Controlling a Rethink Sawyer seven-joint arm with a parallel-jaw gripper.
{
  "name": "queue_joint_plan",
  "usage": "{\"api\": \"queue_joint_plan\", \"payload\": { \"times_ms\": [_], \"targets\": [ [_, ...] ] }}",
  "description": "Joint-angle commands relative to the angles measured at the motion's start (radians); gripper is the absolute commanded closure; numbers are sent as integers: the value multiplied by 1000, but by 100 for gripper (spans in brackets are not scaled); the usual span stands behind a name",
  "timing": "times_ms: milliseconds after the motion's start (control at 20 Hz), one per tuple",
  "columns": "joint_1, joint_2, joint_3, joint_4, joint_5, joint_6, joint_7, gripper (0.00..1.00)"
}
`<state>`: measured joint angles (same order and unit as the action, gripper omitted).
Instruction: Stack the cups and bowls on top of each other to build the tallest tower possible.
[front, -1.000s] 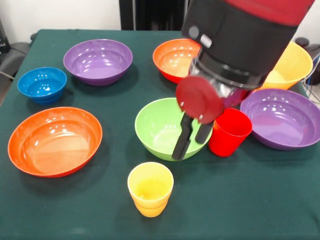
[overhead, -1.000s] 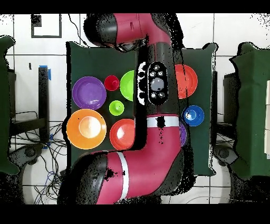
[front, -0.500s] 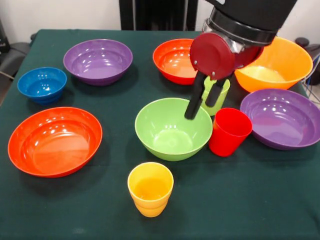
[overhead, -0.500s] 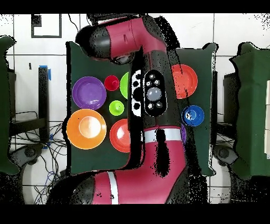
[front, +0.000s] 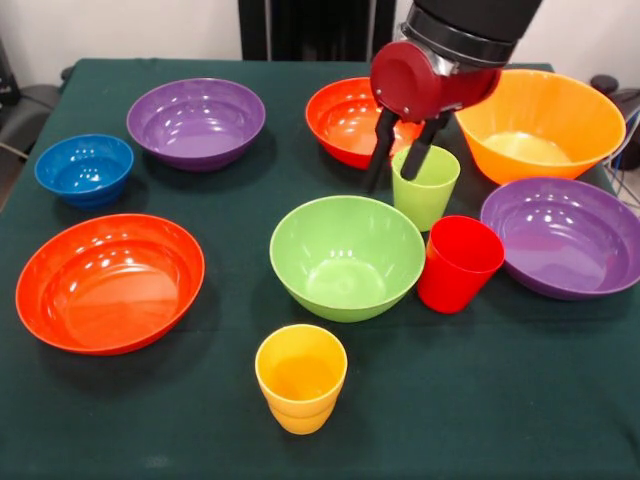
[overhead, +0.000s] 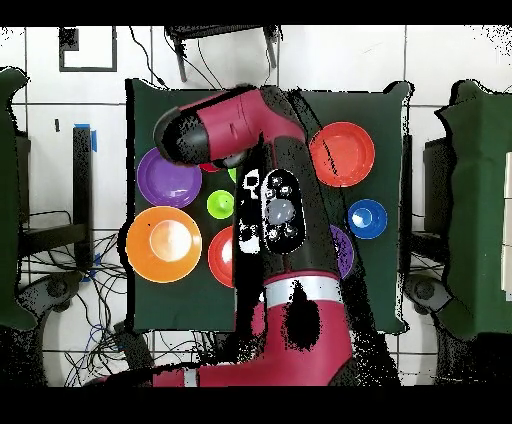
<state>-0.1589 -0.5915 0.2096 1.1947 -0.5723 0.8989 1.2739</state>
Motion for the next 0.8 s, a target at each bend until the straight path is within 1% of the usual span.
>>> {"api": "queue_joint_plan", "payload": {
  "times_ms": [50, 250, 500, 800],
  "targets": [
    [37, -40, -43, 283, -7, -127, 201, 0],
    [44, -43, -60, 343, -20, -193, 228, 0],
    [48, -24, -76, 401, -13, -259, 274, 0],
    [45, 6, -95, 437, -3, -338, 303, 0]
  ]
}}
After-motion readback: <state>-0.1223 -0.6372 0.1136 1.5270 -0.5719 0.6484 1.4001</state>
